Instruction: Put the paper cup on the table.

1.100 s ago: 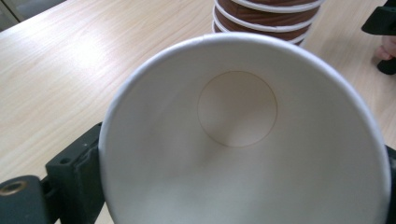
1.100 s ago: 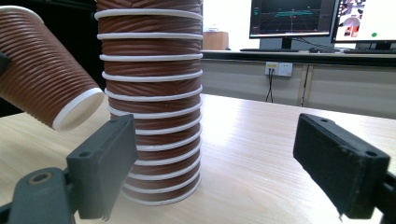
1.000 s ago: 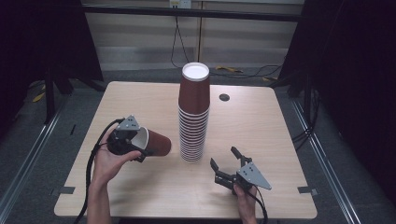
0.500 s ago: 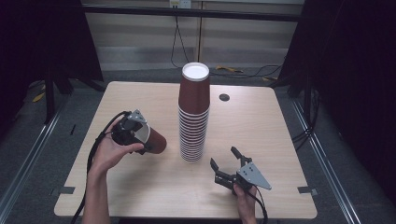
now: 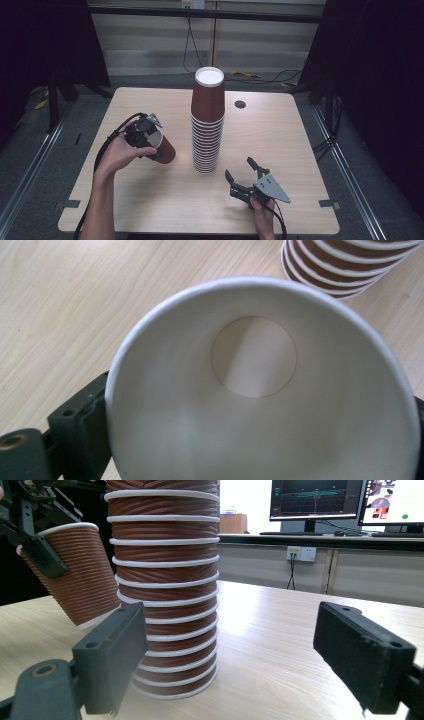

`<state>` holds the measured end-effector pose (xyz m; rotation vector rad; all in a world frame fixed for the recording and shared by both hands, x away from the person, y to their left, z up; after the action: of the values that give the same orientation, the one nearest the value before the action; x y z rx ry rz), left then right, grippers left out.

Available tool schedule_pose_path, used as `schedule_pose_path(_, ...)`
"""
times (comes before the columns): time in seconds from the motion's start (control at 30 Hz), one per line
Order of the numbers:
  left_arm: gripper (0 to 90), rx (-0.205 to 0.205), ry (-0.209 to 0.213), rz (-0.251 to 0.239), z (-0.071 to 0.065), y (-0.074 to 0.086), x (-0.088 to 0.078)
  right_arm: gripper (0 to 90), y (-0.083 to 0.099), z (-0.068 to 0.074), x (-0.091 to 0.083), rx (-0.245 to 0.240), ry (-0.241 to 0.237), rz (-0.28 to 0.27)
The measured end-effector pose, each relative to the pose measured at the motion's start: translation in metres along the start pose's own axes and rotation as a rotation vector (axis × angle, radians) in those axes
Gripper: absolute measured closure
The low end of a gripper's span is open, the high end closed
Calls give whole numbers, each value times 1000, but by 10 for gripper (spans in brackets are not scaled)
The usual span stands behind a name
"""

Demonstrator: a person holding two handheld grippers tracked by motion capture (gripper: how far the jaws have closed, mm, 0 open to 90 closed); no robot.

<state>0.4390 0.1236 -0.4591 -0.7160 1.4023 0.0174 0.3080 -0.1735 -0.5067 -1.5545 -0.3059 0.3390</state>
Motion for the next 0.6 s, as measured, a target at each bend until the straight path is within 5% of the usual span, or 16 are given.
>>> schedule_pose_path(0.4, 48, 34, 0, 100, 2, -8, 12, 135, 0, 0, 0, 0, -3, -2)
schedule_pose_path(0.6, 46, 34, -6, 107, 5, -12, 17, 135, 0, 0, 0, 1, -7, -2)
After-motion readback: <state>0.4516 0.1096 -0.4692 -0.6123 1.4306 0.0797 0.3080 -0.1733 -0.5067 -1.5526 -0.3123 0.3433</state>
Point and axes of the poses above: each handheld gripper's, and its own axes: x roughly forward along the jaws, y roughly out of its underside, z roughly to its left, the point moved 6 cm from there along x, roughly forward along the jaws, and after that the axes turned 2 degrees about y, right-handed, at the moved point
